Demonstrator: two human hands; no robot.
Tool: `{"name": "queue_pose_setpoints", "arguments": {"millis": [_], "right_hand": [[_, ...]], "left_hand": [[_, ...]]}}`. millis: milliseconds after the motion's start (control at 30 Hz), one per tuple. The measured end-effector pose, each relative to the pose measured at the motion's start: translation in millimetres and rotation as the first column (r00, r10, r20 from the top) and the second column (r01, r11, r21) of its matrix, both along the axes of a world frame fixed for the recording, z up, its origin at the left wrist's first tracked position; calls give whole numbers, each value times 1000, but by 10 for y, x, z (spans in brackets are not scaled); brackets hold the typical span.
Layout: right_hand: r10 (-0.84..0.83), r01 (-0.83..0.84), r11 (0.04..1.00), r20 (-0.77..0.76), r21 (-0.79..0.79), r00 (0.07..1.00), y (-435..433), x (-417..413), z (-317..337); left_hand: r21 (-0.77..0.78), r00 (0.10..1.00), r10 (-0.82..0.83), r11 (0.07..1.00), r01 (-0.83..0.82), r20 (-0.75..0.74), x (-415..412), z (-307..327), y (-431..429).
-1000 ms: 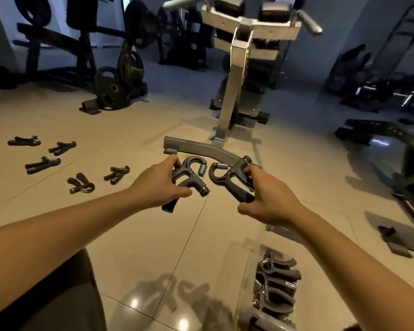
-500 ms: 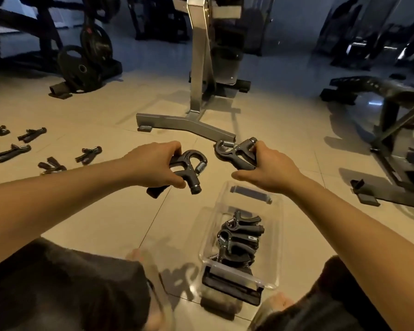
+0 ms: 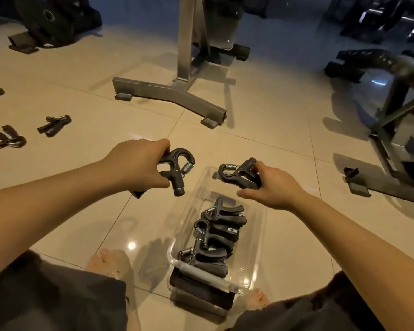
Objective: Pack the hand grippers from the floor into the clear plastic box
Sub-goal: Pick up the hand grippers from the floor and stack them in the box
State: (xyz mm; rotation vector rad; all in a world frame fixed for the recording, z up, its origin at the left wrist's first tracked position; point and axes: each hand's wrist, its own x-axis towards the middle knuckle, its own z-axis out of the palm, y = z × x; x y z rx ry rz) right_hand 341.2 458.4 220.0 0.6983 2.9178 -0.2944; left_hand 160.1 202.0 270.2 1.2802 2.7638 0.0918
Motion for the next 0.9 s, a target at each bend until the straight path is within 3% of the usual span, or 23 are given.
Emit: {"name": "queue_pose_setpoints", "arguments": {"millis": [300,500,900], "right_hand": [[201,-198,979,235,-36,951,241,-122,-791],[102,-74,987,200,-142,975,212,-273,-1487],[132,-128,991,318,-34,939,310,-491,-1954]], "left_hand": [[-20,991,-71,997,74,117,-149,-247,497],[65,971,-142,989,132,192,-232,-430,775],[23,949,-159,987,159,272,-579,-698,849]]}}
